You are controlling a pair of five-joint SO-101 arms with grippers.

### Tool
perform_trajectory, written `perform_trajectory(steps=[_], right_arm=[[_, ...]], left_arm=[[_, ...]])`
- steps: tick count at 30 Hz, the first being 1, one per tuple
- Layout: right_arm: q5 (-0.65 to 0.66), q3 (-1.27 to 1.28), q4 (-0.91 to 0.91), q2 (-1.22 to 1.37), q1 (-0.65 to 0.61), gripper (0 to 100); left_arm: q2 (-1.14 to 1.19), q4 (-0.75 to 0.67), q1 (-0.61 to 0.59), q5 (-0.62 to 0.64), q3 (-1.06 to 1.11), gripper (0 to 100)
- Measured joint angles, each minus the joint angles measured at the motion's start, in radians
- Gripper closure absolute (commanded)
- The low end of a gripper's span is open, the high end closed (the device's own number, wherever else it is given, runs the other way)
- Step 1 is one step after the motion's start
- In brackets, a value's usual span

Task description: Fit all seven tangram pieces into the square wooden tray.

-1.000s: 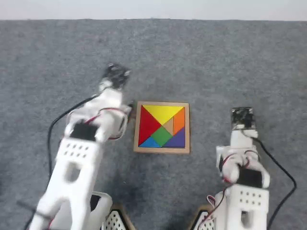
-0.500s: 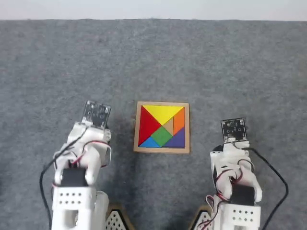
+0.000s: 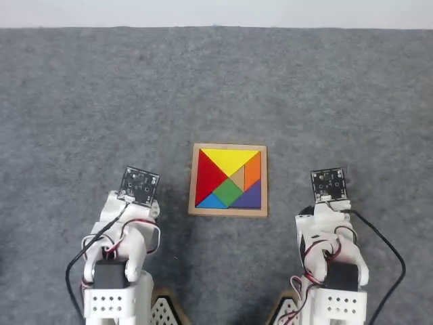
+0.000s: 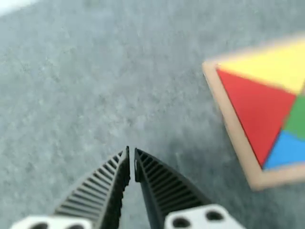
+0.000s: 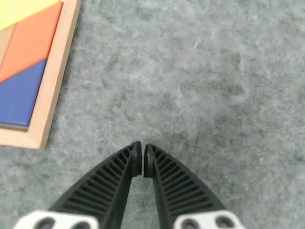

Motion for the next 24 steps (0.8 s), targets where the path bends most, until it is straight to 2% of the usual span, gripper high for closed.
perform_trajectory(steps=[5,9,13,24], right_arm=[[0.0,0.0,0.075,0.0,0.029,97.5],[0.0,0.0,0.094,0.0,0.167,97.4],[0.0,0.0,0.094,0.0,0.282,97.5],[0.0,0.0,0.094,0.0,0.29,97.3]], left_arm=[[0.0,0.147,0.0,-0.002,0.0,99],[0.0,0.218,0.0,-0.005,0.0,99],[0.0,0.23,0.0,-0.008,0.0,99],[0.0,0.23,0.0,-0.008,0.0,99]])
